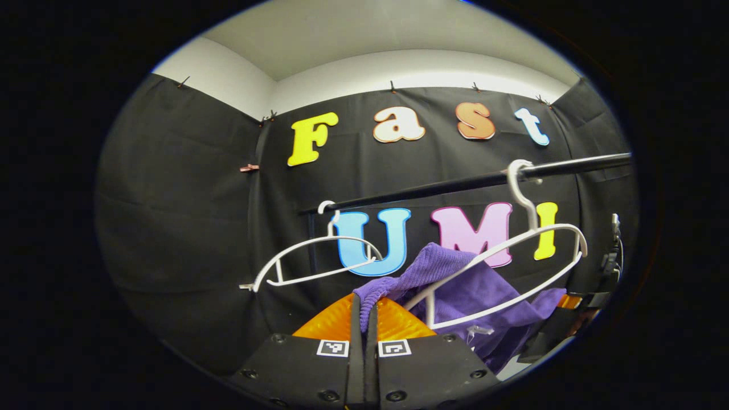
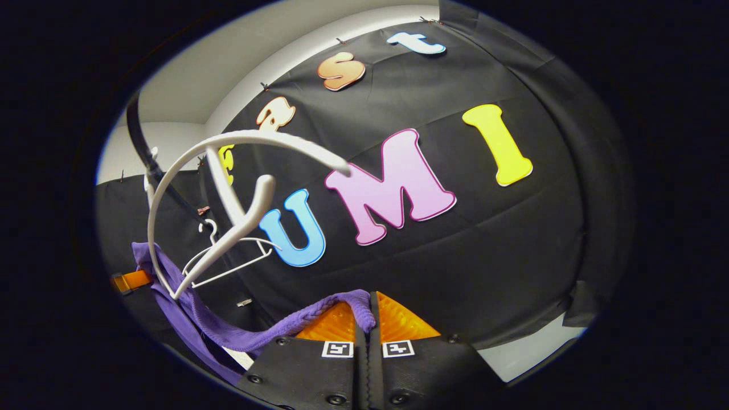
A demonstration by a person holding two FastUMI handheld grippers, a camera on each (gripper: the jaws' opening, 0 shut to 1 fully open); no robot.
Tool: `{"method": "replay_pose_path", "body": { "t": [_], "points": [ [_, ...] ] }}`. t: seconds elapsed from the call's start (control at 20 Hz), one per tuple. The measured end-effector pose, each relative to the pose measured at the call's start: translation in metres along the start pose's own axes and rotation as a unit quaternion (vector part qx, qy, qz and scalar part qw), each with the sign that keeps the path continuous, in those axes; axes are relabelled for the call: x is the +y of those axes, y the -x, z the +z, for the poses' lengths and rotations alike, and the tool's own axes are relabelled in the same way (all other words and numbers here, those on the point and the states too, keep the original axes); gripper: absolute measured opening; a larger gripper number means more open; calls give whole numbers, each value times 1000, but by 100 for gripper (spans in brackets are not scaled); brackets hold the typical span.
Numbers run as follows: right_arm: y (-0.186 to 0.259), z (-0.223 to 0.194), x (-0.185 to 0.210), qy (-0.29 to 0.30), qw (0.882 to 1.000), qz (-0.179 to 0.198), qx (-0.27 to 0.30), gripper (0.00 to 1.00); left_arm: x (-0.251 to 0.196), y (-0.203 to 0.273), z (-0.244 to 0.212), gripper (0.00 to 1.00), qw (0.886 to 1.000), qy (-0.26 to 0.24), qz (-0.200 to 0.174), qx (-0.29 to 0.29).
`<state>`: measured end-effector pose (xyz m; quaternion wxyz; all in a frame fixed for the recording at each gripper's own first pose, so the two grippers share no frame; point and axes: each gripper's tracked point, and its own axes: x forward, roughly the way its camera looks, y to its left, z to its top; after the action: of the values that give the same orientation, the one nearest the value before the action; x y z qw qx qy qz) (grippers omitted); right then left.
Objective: Grasp the clothes on the hanger with both hands and then place them into the laundry hamper below.
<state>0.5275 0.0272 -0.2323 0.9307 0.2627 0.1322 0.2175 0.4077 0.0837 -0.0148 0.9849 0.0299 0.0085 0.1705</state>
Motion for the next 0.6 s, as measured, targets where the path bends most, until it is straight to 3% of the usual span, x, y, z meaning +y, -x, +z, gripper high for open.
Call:
{"method": "replay_pose_path", "body": {
  "t": [0.3,0.6],
  "points": [
    [25,-42,17,4,999,4,36,4,22,-2,-90,5,996,17,19,87],
    [63,-64,40,5,998,7,55,4,-20,23,-168,5,987,24,-24,156]
  ]
}}
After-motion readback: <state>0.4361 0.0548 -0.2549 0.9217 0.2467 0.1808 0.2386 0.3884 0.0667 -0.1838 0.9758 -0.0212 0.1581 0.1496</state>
